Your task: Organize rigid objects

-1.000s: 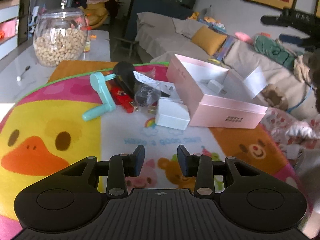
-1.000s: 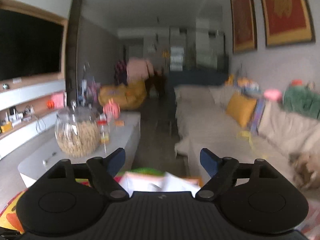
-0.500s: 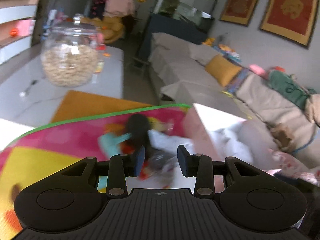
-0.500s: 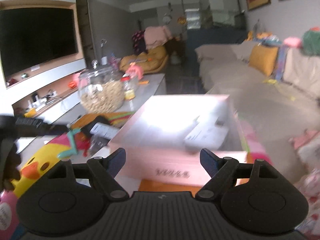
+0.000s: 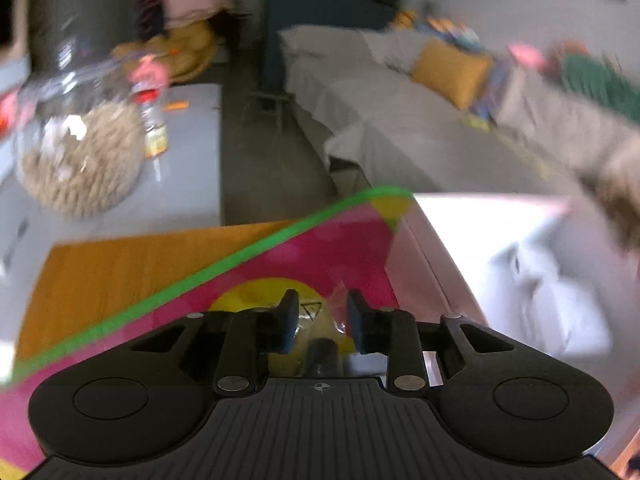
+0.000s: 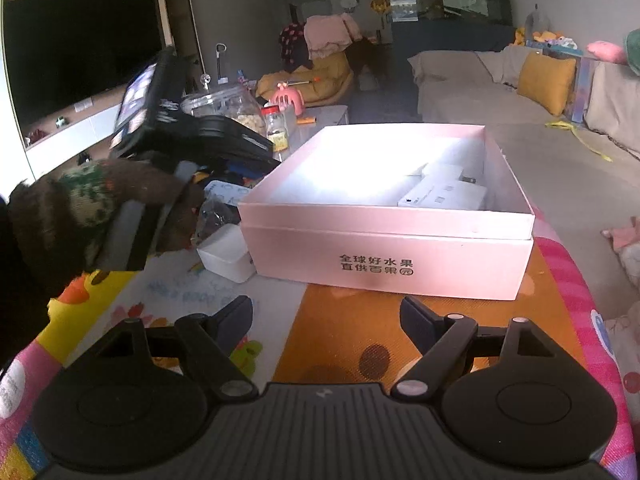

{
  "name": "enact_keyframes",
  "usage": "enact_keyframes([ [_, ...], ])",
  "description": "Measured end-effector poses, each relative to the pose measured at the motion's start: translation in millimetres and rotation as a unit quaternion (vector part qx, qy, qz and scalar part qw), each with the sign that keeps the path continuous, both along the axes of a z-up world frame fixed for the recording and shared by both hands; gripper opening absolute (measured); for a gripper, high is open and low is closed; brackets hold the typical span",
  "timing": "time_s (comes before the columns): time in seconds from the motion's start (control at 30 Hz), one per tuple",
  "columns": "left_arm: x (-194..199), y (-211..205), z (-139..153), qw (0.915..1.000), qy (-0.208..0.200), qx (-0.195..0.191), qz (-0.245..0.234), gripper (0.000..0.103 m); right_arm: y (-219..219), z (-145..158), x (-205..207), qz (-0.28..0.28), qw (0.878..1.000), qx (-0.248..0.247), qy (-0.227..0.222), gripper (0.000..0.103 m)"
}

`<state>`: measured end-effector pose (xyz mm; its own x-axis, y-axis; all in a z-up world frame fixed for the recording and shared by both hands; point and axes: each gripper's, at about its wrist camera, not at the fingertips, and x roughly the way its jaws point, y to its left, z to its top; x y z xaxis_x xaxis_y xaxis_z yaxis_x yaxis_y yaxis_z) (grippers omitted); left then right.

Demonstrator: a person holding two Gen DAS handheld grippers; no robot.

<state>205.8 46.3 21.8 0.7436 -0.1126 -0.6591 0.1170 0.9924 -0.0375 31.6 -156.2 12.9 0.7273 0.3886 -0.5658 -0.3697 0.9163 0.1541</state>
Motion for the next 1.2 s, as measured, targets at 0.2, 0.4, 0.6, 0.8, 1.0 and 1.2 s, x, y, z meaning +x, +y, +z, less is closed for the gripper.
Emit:
enact_keyframes([
  [0.2, -37, -8, -4, 0.9950, 0.009, 0.053, -0.085, 0.022, -2, -1, 0, 0.008, 1.000, 0.002, 0.010, 0.082],
  [0.4, -91, 23, -7, 0.9938, 0.033, -0.074, -0.076, 0.022, 20, 3, -3, 0.073, 0.997, 0.002, 0.038, 0.082],
  [0.6, -140, 44, -8, 0.9827, 0.063, -0.160, -0.069, 0.026, 66, 2, -2, 0.139, 0.986, 0.013, 0.096, 0.082],
  [0.8, -183, 64, 5, 0.9870, -0.001, -0.158, -0.026, 0.028, 92, 0, -25, 0.165, 0.984, -0.057, 0.045, 0.065],
  [1.0, -206, 87, 18, 0.9818, -0.033, -0.182, 0.044, 0.028, 50, 8, -35, 0.130, 0.987, -0.095, 0.019, 0.040],
  [1.2, -220, 59, 11, 0.9904, -0.006, -0.138, -0.014, 0.031, 8, 2, -19, 0.000, 0.988, -0.157, 0.002, 0.040],
])
